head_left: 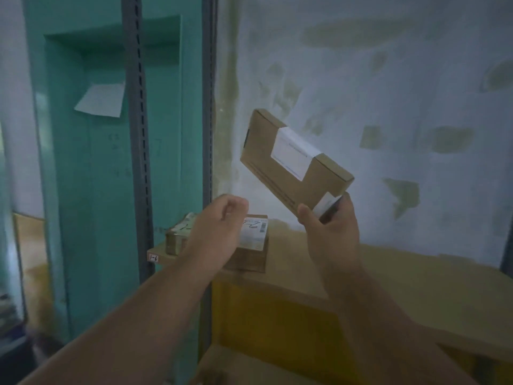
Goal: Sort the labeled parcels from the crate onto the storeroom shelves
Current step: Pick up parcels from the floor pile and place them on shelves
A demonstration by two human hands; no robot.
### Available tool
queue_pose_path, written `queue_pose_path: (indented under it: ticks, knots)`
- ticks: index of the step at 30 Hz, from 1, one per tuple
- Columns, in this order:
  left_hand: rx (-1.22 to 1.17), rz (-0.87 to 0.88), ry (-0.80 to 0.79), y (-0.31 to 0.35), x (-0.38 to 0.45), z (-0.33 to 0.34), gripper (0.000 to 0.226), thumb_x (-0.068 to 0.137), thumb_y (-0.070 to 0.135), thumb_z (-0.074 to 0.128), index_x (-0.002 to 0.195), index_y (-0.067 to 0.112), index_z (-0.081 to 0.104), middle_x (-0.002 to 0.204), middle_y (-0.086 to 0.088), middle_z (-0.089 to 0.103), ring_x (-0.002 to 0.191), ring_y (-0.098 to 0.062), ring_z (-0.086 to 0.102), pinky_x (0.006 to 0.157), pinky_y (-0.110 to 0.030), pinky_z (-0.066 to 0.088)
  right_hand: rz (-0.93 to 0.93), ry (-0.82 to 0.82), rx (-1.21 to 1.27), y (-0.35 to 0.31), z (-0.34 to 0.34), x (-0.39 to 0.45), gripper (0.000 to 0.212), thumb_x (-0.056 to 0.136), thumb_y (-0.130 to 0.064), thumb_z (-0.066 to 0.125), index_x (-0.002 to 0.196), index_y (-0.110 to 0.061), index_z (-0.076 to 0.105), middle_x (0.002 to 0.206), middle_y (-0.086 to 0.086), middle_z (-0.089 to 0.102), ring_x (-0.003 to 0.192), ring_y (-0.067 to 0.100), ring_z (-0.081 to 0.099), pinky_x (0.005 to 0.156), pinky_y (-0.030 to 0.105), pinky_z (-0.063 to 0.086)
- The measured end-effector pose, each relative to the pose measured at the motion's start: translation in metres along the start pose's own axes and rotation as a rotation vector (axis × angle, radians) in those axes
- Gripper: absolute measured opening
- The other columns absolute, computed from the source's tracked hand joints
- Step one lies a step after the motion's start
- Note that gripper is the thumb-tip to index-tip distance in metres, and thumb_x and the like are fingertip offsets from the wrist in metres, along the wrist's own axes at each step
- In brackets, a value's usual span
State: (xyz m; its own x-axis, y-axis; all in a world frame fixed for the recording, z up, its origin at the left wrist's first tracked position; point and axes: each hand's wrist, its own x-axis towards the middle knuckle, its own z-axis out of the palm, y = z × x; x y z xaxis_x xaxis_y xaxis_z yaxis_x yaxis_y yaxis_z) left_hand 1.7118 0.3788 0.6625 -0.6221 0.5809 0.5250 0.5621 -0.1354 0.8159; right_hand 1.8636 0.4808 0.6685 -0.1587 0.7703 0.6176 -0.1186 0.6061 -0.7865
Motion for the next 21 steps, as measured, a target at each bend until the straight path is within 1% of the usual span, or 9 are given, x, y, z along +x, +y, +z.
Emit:
queue_pose_path:
  ticks: [2, 5, 7, 8, 9, 11, 14, 17, 21]
  knots:
    - [-0.248, -0.1, -0.063, 0.011, -0.007, -0.007, 0.028, 0.094, 0.057, 0.046, 0.103, 0.039, 0.066, 0.103, 0.014, 0.072, 0.099, -0.016, 0.068, 0.095, -0.051, 0.051, -0.021, 0.003, -0.041, -0.007, 0.007, -0.012, 0.027, 0.091, -0.031, 0.071, 0.087, -0.038, 0.045, 0.085, -0.018, 0.059, 0.079, 0.005, 0.063, 0.062, 0.019, 0.053]
    - [-0.506, -0.121, -0.123, 0.025, -0.02, -0.025, 0.032, 0.1, 0.048, 0.048, 0.119, 0.028, 0.063, 0.118, 0.004, 0.071, 0.102, -0.02, 0.07, 0.098, -0.047, 0.051, -0.132, 0.027, -0.138, -0.019, 0.018, -0.033, 0.025, 0.093, -0.024, 0.069, 0.09, -0.039, 0.049, 0.084, -0.018, 0.056, 0.072, -0.002, 0.058, 0.058, 0.016, 0.048]
    - [-0.692, -0.142, -0.189, 0.028, -0.027, -0.042, 0.047, 0.09, 0.055, 0.052, 0.123, 0.024, 0.062, 0.121, -0.002, 0.071, 0.102, -0.022, 0.071, 0.091, -0.043, 0.053, -0.347, 0.065, -0.273, -0.022, 0.024, -0.046, 0.036, 0.089, -0.004, 0.068, 0.111, -0.032, 0.062, 0.105, -0.009, 0.059, 0.087, -0.004, 0.053, 0.074, 0.013, 0.049]
    - [-0.781, -0.165, -0.216, 0.027, -0.03, -0.052, 0.053, 0.083, 0.057, 0.055, 0.123, 0.022, 0.063, 0.119, -0.005, 0.072, 0.1, -0.022, 0.071, 0.09, -0.043, 0.053, -0.463, 0.065, -0.354, -0.021, 0.028, -0.051, 0.045, 0.084, 0.005, 0.067, 0.122, -0.018, 0.065, 0.117, -0.001, 0.058, 0.099, -0.001, 0.051, 0.084, 0.014, 0.049]
    - [-0.835, -0.183, -0.233, 0.027, -0.033, -0.063, 0.055, 0.08, 0.055, 0.058, 0.122, 0.02, 0.065, 0.116, -0.008, 0.073, 0.097, -0.022, 0.071, 0.089, -0.044, 0.054, -0.554, 0.057, -0.428, -0.02, 0.033, -0.057, 0.051, 0.079, 0.008, 0.065, 0.127, -0.01, 0.065, 0.125, 0.008, 0.056, 0.112, 0.01, 0.051, 0.093, 0.019, 0.048]
    - [-0.823, -0.203, -0.259, 0.025, -0.04, -0.084, 0.047, 0.082, 0.044, 0.064, 0.122, 0.018, 0.065, 0.112, -0.01, 0.075, 0.093, -0.02, 0.071, 0.08, -0.039, 0.057, -0.64, 0.023, -0.503, -0.024, 0.041, -0.074, 0.051, 0.078, 0.0, 0.057, 0.129, -0.006, 0.065, 0.132, 0.019, 0.052, 0.122, 0.029, 0.05, 0.105, 0.018, 0.039]
    - [-0.732, -0.225, -0.255, 0.013, -0.053, -0.111, 0.026, 0.094, 0.013, 0.062, 0.12, 0.016, 0.066, 0.105, -0.006, 0.077, 0.092, -0.021, 0.074, 0.066, -0.033, 0.057, -0.669, -0.046, -0.582, -0.033, 0.053, -0.109, 0.05, 0.086, -0.011, 0.049, 0.134, -0.01, 0.061, 0.14, 0.022, 0.045, 0.129, 0.034, 0.046, 0.108, 0.022, 0.036]
    - [-0.646, -0.239, -0.192, -0.007, -0.063, -0.138, 0.028, 0.093, 0.003, 0.058, 0.116, 0.017, 0.065, 0.107, -0.005, 0.076, 0.095, -0.024, 0.073, 0.075, -0.042, 0.057, -0.571, -0.145, -0.688, -0.036, 0.058, -0.142, 0.061, 0.088, 0.006, 0.057, 0.143, -0.021, 0.051, 0.15, 0.013, 0.037, 0.135, 0.025, 0.042, 0.104, 0.029, 0.044]
    - [-0.554, -0.229, -0.235, -0.03, -0.079, -0.166, 0.037, 0.093, -0.003, 0.054, 0.113, 0.026, 0.064, 0.109, 0.001, 0.076, 0.101, -0.022, 0.072, 0.091, -0.048, 0.056, -0.153, -0.203, -0.518, -0.06, 0.052, -0.166, 0.05, 0.099, -0.003, 0.046, 0.144, -0.027, 0.044, 0.143, -0.009, 0.048, 0.127, 0.004, 0.047, 0.092, 0.008, 0.042]
